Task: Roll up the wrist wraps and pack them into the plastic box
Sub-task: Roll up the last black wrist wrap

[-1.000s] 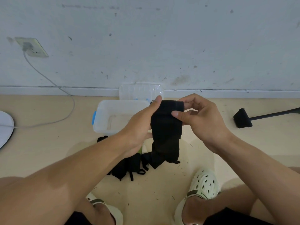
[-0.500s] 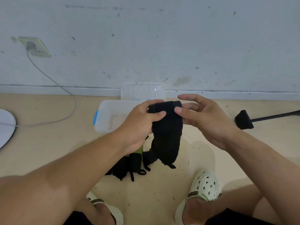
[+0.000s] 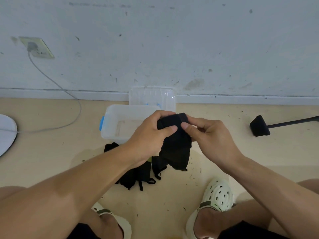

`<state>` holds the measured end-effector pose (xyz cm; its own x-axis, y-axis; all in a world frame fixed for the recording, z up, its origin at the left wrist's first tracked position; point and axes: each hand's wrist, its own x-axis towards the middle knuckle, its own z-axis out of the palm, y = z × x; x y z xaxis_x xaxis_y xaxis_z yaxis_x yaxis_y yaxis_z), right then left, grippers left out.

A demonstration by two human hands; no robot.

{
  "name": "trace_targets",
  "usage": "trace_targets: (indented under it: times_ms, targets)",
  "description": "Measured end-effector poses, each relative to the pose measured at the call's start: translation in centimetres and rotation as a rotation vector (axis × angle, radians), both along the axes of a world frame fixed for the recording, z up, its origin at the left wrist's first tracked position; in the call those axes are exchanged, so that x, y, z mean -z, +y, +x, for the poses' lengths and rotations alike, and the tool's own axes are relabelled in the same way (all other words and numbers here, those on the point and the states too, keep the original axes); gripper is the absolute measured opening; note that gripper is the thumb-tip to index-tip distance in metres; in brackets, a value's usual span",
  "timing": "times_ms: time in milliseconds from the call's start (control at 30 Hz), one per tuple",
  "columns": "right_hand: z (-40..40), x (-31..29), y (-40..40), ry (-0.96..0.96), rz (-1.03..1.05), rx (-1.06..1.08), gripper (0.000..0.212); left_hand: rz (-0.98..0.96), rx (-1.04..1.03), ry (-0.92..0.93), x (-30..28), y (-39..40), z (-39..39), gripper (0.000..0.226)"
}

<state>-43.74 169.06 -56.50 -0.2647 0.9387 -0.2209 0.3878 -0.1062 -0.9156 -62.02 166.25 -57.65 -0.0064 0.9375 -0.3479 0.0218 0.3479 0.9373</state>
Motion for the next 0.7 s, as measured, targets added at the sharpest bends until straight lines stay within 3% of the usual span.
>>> trace_targets:
  times_ms: [200,400,533,700]
  targets:
    - [0.2,-0.6,1.7,0.136,-0.127,0.009,0.037,-0.003,0.036,-0.009,-0.6,0.3,-0.4,0.036]
    - [0.1,-1.3,2.1,0.216,-0.049,0.053,0.028,-0.097,-0.076,-0.18,-1.5,0.9,-0.2,0.043]
    - [0.1,-1.3,1.8,0.226,0.019,0.056,0.028,-0.123,0.028,-0.146,-1.8,0.8,0.0,0.047]
    - [0.4,-1.4,2.0,0.241,0.027,0.021,0.03,-0.143,-0.01,-0.183,-2.1,0.8,-0.1,0.04]
